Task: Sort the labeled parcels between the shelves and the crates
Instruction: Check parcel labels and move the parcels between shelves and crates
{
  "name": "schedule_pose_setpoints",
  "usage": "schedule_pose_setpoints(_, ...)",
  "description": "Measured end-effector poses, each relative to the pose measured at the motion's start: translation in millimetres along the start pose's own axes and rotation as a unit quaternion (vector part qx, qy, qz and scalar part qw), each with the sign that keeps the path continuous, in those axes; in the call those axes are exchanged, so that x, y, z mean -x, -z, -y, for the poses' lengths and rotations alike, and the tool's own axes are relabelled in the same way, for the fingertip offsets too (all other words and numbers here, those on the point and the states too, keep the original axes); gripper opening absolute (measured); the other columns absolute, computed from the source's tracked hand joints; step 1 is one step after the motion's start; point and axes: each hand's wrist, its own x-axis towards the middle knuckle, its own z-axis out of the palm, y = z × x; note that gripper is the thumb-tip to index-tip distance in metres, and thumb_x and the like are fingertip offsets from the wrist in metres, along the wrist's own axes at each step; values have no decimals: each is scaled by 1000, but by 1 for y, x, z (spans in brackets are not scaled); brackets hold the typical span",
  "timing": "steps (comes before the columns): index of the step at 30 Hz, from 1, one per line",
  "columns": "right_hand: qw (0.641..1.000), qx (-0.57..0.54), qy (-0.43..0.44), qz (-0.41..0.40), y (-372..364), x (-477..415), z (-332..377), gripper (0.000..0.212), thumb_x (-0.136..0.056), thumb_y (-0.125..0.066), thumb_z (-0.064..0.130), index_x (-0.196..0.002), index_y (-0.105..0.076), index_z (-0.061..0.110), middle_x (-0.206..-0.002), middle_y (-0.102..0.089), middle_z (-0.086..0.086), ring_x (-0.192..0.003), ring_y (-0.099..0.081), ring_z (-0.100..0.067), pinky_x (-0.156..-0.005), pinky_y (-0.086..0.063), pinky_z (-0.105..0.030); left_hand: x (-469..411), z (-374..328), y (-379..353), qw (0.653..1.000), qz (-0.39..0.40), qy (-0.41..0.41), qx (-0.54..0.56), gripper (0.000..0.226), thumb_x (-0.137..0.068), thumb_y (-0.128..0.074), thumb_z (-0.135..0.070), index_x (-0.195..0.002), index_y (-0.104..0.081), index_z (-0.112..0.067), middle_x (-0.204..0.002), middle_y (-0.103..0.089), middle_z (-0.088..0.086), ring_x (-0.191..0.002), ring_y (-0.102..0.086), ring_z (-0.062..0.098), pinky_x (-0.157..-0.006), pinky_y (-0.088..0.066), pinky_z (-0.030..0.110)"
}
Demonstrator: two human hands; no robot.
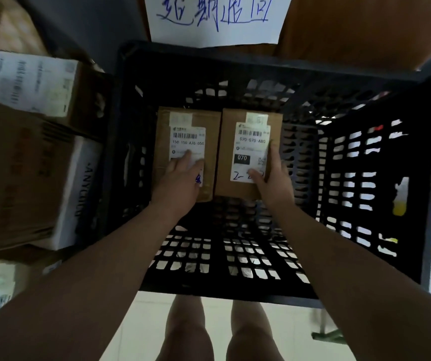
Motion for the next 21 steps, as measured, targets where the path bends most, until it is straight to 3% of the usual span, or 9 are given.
schedule_pose_setpoints(5,990,137,-15,25,9,-2,7,78,-94,-47,50,-147,9,41,-143,-35,-15,-126,-40,-36,-84,-43,-44,0,-3,6,998,35,-7,-49,59,-96,-48,-22,-149,-21,-23,-158,-6,9,-139,-15,31,-108,-31,45)
schedule_pose_setpoints(9,955,293,-4,34,24,10,34,68,-97,-36,50,-151,-1,29,-157,-14,-12,-140,-19,-36,-107,-34,-51,6,-13,30,994,65,-3,-84,55,-95,-48,-20,-145,-27,-21,-154,-17,13,-134,-25,33,-102,-39,47)
schedule_pose_setpoints(14,913,393,106,20,50,49,70,51,-100,-32,43,-143,-31,16,-149,-33,-13,-134,-33,-32,-108,-29,-47,36,-28,77,992,43,-30,-112,44,-96,-46,-16,-139,-38,-13,-136,-43,12,-121,-42,29,-95,-43,43)
schedule_pose_setpoints(21,882,391,263,-21,101,137,99,41,-101,-34,37,-134,-43,15,-135,-48,-8,-124,-42,-28,-101,-34,-42,126,-63,141,972,-73,-57,-217,30,-94,-47,-19,-123,-44,-16,-123,-49,8,-110,-47,25,-84,-43,36)
